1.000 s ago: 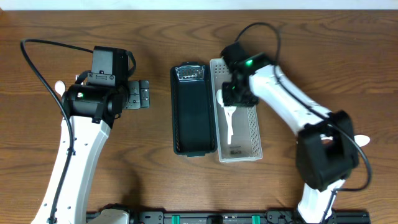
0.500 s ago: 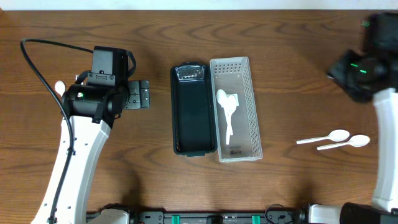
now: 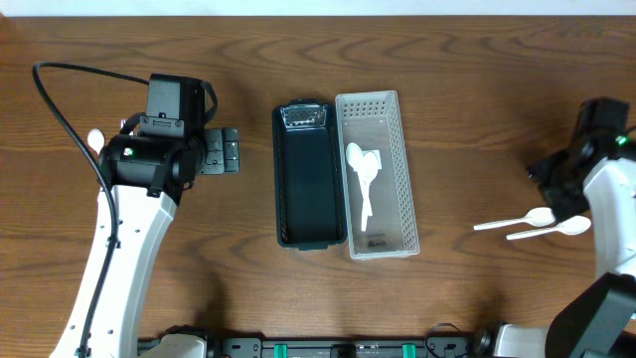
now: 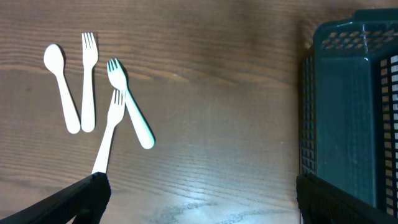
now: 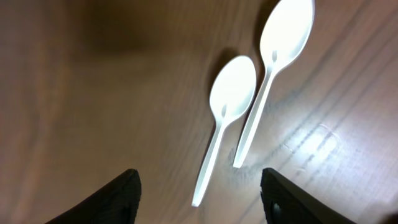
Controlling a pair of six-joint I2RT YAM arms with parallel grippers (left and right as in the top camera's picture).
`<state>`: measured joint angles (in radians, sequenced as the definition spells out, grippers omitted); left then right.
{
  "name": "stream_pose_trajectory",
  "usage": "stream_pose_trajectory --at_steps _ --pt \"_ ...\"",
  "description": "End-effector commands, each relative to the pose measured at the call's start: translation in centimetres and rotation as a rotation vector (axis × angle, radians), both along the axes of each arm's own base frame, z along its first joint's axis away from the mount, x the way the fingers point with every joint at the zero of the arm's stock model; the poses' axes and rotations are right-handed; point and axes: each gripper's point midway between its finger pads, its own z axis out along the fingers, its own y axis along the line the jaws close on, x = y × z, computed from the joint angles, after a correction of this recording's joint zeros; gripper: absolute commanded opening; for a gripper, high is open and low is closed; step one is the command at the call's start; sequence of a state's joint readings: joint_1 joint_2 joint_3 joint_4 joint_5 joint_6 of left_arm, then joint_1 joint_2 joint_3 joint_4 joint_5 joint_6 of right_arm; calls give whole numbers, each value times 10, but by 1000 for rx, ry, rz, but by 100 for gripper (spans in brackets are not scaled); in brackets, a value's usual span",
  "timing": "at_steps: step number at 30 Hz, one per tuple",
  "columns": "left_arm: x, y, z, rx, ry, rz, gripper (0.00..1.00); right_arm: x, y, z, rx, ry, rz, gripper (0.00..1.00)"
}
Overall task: Pack container
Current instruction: 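Grasp a third white spoon with the right gripper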
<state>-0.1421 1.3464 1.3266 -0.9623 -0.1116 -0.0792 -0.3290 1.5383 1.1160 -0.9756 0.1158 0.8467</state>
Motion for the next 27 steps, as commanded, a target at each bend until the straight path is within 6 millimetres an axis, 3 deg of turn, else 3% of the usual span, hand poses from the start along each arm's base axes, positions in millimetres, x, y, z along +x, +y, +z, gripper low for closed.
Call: stream_pose_trajectory --at_steps 1,7,27 --pt "2 1 6 -6 -16 15 98 -10 1 -20 0 14 -17 67" --pt "2 1 6 -6 -16 15 98 -15 3 -50 -8 2 4 70" --pt "2 1 6 -6 -16 15 98 -14 19 -110 111 66 17 67"
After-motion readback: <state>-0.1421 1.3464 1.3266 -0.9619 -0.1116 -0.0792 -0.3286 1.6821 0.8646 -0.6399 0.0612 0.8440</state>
